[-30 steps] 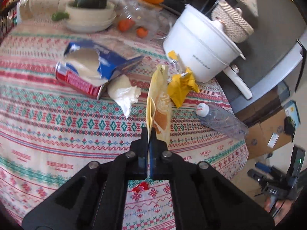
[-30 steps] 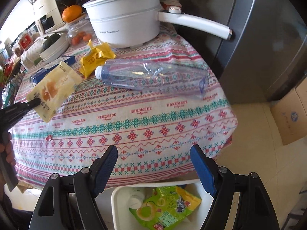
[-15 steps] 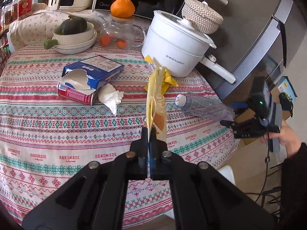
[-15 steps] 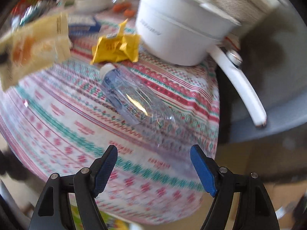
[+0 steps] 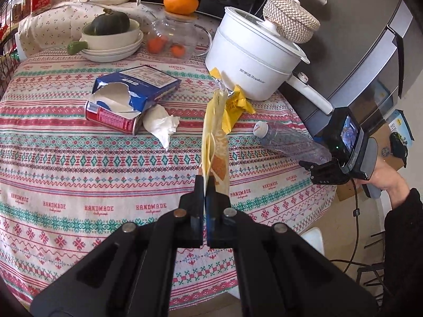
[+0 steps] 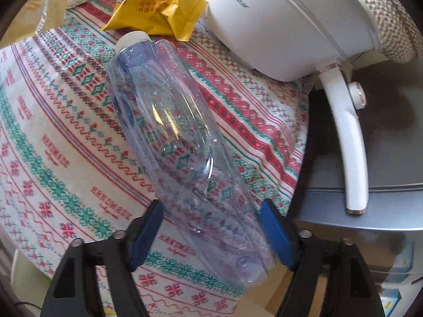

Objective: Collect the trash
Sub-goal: 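Grasp the clear plastic water bottle with the right tool and lift it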

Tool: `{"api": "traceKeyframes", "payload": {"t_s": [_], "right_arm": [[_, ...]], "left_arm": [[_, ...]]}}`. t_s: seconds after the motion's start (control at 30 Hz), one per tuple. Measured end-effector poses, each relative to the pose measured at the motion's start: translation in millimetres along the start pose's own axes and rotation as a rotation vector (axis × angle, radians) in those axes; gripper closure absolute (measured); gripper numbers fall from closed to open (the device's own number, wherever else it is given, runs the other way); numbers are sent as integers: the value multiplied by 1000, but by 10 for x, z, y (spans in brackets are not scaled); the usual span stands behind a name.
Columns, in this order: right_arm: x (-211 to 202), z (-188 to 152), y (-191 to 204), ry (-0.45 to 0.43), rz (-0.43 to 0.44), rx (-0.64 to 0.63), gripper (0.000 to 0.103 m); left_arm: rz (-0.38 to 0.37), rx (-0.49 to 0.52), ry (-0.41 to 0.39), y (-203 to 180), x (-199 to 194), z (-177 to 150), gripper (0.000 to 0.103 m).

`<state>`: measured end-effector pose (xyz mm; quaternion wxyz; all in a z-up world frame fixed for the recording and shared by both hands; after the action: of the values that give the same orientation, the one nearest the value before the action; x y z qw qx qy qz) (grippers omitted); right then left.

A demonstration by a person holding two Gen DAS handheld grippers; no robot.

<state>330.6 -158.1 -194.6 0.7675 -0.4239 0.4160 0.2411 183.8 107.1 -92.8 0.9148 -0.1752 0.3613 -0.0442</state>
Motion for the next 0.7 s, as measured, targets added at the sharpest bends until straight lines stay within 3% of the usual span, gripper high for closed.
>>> {"api": "traceKeyframes", "payload": {"t_s": [0.13,0.57,0.7], "right_arm": [[-86,-57,47,-8,14,64,32],[-801,-258,563,-32,236,628,36],[-1008,-357,666,-65,310,781,37]], "left_arm": [[-13,6,-4,-52,-36,-11,102],[-60,23,-9,-238,-257,-106,102],[-70,46,27,-310,-275,-212,102]]}}
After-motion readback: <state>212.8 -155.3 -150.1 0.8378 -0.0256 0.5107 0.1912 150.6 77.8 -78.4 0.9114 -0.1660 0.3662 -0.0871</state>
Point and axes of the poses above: each gripper's, at about its wrist camera, not at the fingertips, and x roughly the way its jaws point, y to its left, z to its top, the point moved 6 cm from there along x, roughly the way its jaws point, and after that the axes turned 14 degrees about -y, right-handed, at the moved point
